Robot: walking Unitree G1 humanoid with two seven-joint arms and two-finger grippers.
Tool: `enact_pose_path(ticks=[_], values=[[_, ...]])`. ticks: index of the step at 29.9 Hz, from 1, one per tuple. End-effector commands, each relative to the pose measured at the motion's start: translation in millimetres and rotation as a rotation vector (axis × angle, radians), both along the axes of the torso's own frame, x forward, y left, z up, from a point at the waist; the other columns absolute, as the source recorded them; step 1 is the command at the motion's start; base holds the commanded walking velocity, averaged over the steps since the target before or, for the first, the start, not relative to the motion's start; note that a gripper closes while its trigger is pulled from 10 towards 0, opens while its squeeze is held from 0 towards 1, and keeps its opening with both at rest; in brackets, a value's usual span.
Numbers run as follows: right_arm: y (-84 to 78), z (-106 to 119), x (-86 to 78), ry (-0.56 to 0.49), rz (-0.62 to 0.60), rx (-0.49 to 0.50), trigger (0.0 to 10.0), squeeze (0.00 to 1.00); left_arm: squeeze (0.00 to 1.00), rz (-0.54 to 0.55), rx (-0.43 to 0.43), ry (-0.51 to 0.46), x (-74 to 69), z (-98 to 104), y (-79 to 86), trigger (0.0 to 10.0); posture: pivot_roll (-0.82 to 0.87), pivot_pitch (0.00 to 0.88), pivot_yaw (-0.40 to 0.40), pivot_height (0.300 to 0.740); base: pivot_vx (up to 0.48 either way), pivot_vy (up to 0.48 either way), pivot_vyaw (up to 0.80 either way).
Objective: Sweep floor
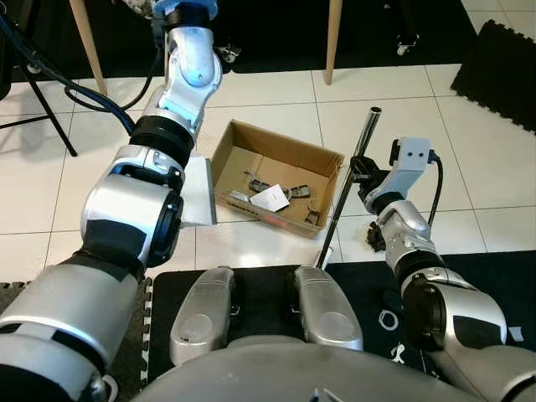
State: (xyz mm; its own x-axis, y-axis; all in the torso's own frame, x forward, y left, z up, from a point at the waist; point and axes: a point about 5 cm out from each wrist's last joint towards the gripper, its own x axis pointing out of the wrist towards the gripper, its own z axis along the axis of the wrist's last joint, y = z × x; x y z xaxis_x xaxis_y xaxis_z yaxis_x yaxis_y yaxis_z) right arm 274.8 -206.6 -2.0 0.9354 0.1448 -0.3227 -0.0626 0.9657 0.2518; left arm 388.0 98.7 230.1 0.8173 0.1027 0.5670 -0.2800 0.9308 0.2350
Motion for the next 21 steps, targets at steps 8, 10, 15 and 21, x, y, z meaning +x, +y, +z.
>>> enact_pose_path(ticks=[8, 10, 15, 21], values=[[0.3, -9.3, -7.9, 0.053, -0.013, 0.018, 10.0, 0.00, 0.00, 0.004, -0.088, 0.045, 6.1, 6.8, 9.2, 10.0, -0.05, 0.014, 0.008, 0.740, 0.000, 0.000, 0.00], [0.5, -9.3, -7.9, 0.054, -0.013, 0.018, 10.0, 0.00, 0.00, 0.010, -0.088, 0.046, 6.2, 6.2, 10.4, 10.0, -0.05, 0.015, 0.005, 0.740, 0.000, 0.000, 0.00], [1.2, -9.1, -7.3, 0.054, -0.010, 0.018, 10.0, 0.00, 0.00, 0.034, -0.130, 0.073, 7.7, 2.0, 18.0, 10.0, -0.05, 0.018, 0.005, 0.740, 0.000, 0.000, 0.00], [-7.2, -9.7, -10.7, 0.062, -0.005, -0.006, 10.0, 0.00, 0.00, 0.086, -0.235, 0.100, 10.1, 0.0, 36.7, 10.0, -0.07, 0.026, -0.026, 0.740, 0.000, 0.000, 0.00]])
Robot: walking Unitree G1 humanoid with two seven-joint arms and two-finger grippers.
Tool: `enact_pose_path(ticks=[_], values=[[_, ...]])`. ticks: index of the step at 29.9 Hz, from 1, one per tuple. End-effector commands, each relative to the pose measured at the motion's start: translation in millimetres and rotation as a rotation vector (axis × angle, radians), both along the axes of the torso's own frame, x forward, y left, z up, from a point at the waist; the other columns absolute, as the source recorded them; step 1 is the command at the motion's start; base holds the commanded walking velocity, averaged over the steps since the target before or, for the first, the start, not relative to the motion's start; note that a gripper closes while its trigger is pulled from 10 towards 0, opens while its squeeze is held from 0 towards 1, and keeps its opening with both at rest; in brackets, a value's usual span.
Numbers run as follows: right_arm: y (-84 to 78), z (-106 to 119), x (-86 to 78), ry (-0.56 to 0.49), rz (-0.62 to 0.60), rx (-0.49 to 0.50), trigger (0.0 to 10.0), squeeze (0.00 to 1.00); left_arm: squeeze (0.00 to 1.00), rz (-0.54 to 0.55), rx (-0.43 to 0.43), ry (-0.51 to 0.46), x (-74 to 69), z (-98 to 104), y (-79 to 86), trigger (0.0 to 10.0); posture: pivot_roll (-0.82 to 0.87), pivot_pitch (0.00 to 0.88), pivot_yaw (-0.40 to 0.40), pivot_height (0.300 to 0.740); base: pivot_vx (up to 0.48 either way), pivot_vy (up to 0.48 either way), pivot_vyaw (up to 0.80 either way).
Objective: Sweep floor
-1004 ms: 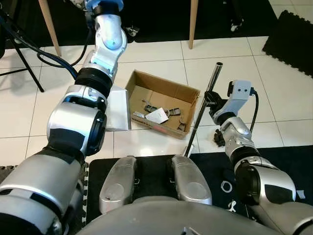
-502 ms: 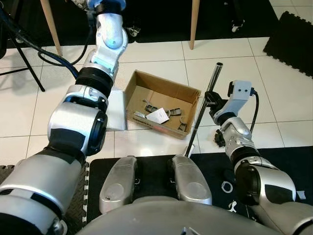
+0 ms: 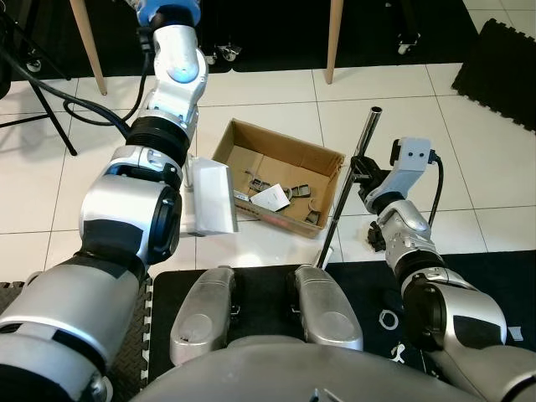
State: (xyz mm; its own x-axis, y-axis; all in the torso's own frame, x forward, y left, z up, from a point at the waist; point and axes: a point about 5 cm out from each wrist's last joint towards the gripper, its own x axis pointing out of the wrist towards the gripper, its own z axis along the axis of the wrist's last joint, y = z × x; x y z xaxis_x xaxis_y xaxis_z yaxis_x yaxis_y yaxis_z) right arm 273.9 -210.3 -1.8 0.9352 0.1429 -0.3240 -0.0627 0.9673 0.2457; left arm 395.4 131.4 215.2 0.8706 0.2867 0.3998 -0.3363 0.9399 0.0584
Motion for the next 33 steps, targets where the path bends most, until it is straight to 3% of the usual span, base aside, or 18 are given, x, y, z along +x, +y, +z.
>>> enact_pose_path(ticks=[1, 6, 8, 13, 15, 17, 19, 21, 22, 24, 25, 27, 28, 33], values=[[-8.2, -9.3, -10.7, 0.063, -0.005, -0.009, 10.0, 0.00, 0.00, 0.013, 0.000, -0.045, 2.7, 15.7, 4.9, 10.0, -0.08, 0.027, -0.035, 0.740, 0.000, 0.000, 0.00], [-28.4, -0.6, -6.9, 0.059, -0.007, -0.060, 10.0, 0.00, 0.00, -0.045, -0.091, -0.056, 2.5, 15.3, 4.7, 10.0, -0.09, 0.023, -0.062, 0.740, 0.000, 0.000, 0.00], [-30.9, 2.3, -4.4, 0.055, -0.006, -0.070, 10.0, 0.00, 0.00, -0.053, -0.084, -0.054, 2.9, 15.5, 4.4, 10.0, -0.08, 0.020, -0.065, 0.740, 0.000, 0.000, 0.00], [-30.3, 4.4, -1.1, 0.052, -0.005, -0.075, 10.0, 0.00, 0.00, -0.080, 0.009, -0.070, 3.1, 20.2, -4.3, 10.0, -0.08, 0.014, -0.058, 0.740, 0.000, 0.000, 0.00], [-25.9, 4.7, 0.8, 0.044, -0.007, -0.070, 10.0, 0.00, 0.00, -0.128, 0.082, -0.065, 3.4, 20.7, -18.7, 10.0, -0.08, 0.010, -0.034, 0.740, 0.000, 0.000, 0.00], [-25.3, 4.8, 1.1, 0.041, -0.009, -0.068, 10.0, 0.00, 0.00, -0.135, 0.095, -0.066, 3.3, 20.8, -21.0, 10.0, -0.08, 0.010, -0.034, 0.740, 0.000, 0.000, 0.00], [-23.7, 4.5, 1.1, 0.037, -0.016, -0.060, 10.0, 0.00, 0.00, -0.150, 0.169, -0.086, 2.6, 23.9, -31.0, 10.0, -0.09, 0.010, -0.010, 0.740, 0.000, 0.000, 0.00], [-23.7, 4.5, 1.1, 0.037, -0.016, -0.060, 10.0, 0.00, 0.00, -0.150, 0.169, -0.086, 2.6, 23.9, -31.0, 10.0, -0.09, 0.010, -0.010, 0.740, 0.000, 0.000, 0.00], [-23.2, 3.8, 0.5, 0.038, -0.017, -0.057, 10.0, 0.00, 0.00, -0.156, 0.235, -0.106, 1.6, 26.5, -38.0, 10.0, -0.09, 0.013, -0.004, 0.740, 0.000, 0.000, 0.00], [-23.2, 3.8, 0.5, 0.038, -0.017, -0.057, 10.0, 0.00, 0.00, -0.156, 0.235, -0.106, 1.6, 26.5, -38.0, 10.0, -0.09, 0.013, -0.004, 0.740, 0.000, 0.000, 0.00], [-23.3, 2.4, -1.3, 0.039, -0.019, -0.055, 10.0, 0.00, 0.00, -0.161, 0.302, -0.133, 0.3, 29.6, -47.4, 10.0, -0.10, 0.017, 0.002, 0.740, 0.000, 0.000, 0.00], [-23.3, 2.4, -1.3, 0.039, -0.019, -0.055, 10.0, 0.00, 0.00, -0.161, 0.302, -0.133, 0.3, 29.6, -47.4, 10.0, -0.10, 0.017, 0.002, 0.740, 0.000, 0.000, 0.00], [-24.2, 1.0, -3.5, 0.043, -0.021, -0.055, 10.0, 0.00, 0.00, -0.166, 0.351, -0.150, -0.8, 31.4, -55.8, 10.0, -0.10, 0.023, 0.001, 0.740, 0.000, 0.000, 0.00], [-29.3, -1.6, -8.5, 0.057, -0.022, -0.067, 10.0, 0.00, 0.00, -0.189, 0.416, -0.160, -2.5, 33.1, -74.8, 10.0, -0.11, 0.034, -0.004, 0.740, 0.000, 0.000, 0.00]])
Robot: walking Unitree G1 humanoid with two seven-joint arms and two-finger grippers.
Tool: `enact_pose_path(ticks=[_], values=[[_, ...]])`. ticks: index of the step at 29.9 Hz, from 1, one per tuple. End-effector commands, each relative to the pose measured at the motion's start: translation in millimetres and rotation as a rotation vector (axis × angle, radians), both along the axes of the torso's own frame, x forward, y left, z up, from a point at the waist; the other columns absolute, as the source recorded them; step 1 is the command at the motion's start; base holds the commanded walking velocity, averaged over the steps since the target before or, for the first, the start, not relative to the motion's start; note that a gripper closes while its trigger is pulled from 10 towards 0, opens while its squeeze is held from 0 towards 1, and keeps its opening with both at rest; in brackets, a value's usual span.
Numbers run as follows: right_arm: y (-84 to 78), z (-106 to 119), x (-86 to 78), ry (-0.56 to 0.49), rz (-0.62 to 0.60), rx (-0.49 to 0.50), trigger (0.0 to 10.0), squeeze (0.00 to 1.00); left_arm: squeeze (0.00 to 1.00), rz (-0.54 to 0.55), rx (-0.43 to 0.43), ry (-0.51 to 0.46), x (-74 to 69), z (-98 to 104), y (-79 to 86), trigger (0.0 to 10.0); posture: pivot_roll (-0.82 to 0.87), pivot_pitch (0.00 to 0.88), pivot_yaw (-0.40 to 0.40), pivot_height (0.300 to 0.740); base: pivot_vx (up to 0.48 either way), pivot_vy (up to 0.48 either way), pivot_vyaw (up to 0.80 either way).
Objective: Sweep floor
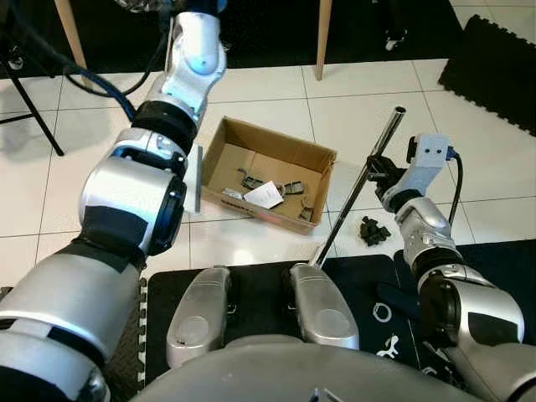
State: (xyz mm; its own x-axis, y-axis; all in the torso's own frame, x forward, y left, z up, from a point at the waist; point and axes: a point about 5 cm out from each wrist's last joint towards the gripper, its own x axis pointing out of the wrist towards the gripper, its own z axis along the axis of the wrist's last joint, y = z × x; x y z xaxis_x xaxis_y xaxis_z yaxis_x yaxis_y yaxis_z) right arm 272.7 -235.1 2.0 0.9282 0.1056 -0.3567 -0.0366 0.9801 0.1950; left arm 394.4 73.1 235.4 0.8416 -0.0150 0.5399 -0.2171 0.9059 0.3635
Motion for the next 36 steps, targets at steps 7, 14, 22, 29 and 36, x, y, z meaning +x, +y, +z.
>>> enact_pose_path(ticks=[7, 14, 22, 29, 36], values=[[-7.3, -5.0, -7.5, 0.035, -0.002, -0.021, 10.0, 0.00, 0.00, -0.057, 0.102, -0.054, -3.2, 11.8, -28.2, 10.0, -0.11, 0.037, -0.015, 0.740, 0.000, 0.000, 0.00], [-9.6, -4.3, -7.0, 0.045, 0.009, -0.034, 10.0, 0.00, 0.00, -0.012, 0.124, -0.096, -5.8, 13.5, -37.7, 10.0, -0.11, 0.032, -0.037, 0.740, 0.000, 0.000, 0.00], [-13.3, -2.2, -5.9, 0.048, 0.019, -0.048, 10.0, 0.00, 0.00, 0.018, 0.065, -0.152, -8.7, 27.5, -49.2, 10.0, -0.12, 0.030, -0.046, 0.740, 0.000, 0.000, 0.00], [-14.5, -4.0, -8.5, 0.056, 0.016, -0.053, 10.0, 0.00, 0.00, 0.037, 0.018, -0.215, -11.9, 37.2, -52.1, 10.0, -0.12, 0.030, -0.046, 0.740, 0.000, 0.000, 0.00], [-12.8, -5.1, -8.8, 0.060, 0.019, -0.051, 10.0, 0.00, 0.00, 0.016, 0.020, -0.260, -16.3, 44.1, -62.3, 10.0, -0.12, 0.029, -0.043, 0.740, 0.000, 0.000, 0.00]])
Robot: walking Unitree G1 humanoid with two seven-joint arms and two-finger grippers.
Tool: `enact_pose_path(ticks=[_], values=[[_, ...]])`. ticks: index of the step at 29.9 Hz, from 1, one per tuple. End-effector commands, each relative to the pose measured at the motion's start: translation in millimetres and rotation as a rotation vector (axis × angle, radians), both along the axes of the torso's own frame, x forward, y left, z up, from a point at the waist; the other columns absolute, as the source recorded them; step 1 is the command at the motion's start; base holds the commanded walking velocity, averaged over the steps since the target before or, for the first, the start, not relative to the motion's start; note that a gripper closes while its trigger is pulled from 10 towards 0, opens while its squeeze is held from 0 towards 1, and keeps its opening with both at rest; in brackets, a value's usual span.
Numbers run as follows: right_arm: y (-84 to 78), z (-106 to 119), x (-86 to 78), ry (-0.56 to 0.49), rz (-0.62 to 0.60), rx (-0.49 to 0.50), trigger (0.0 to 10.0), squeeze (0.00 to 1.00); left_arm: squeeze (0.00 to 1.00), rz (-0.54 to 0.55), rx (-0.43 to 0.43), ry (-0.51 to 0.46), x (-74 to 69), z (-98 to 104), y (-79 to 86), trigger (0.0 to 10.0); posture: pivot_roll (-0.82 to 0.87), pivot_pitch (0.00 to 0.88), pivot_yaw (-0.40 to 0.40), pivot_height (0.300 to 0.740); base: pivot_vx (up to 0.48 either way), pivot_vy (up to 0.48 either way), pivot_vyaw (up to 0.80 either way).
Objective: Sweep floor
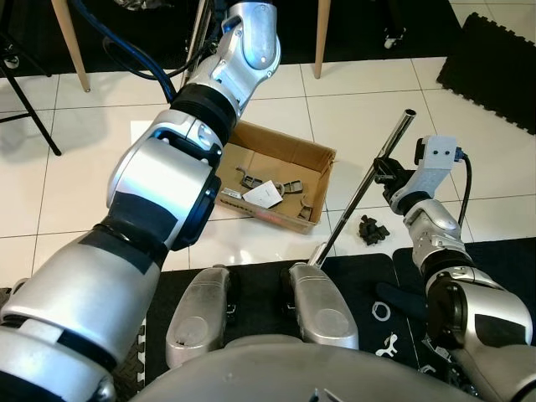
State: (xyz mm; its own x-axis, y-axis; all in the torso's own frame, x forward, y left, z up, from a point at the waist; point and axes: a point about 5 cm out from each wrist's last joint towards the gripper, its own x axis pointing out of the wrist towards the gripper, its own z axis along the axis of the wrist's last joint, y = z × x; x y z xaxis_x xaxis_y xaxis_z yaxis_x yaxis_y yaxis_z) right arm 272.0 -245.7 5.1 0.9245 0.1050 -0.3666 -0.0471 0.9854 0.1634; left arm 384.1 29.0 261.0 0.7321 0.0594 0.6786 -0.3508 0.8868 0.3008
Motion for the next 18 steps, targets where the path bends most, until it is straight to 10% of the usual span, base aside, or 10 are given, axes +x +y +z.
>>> enact_pose_path(ticks=[1, 10, 18], values=[[-2.2, -8.1, -8.1, 0.053, 0.007, -0.019, 10.0, 0.00, 0.00, -0.063, 0.043, -0.083, -6.0, 18.5, -18.2, 10.0, -0.12, 0.029, -0.043, 0.740, 0.000, 0.000, 0.00], [-7.7, -9.0, -11.8, 0.058, -0.004, -0.025, 10.0, 0.00, 0.00, -0.074, -0.164, 0.095, 2.5, 1.2, -1.9, 10.0, -0.14, 0.037, -0.047, 0.740, 0.000, 0.000, 0.00], [-7.1, -10.3, -12.4, 0.070, -0.001, -0.029, 10.0, 0.00, 0.00, -0.049, 0.054, 0.065, 2.4, -12.4, 4.4, 10.0, -0.12, 0.032, -0.050, 0.740, 0.000, 0.000, 0.00]])
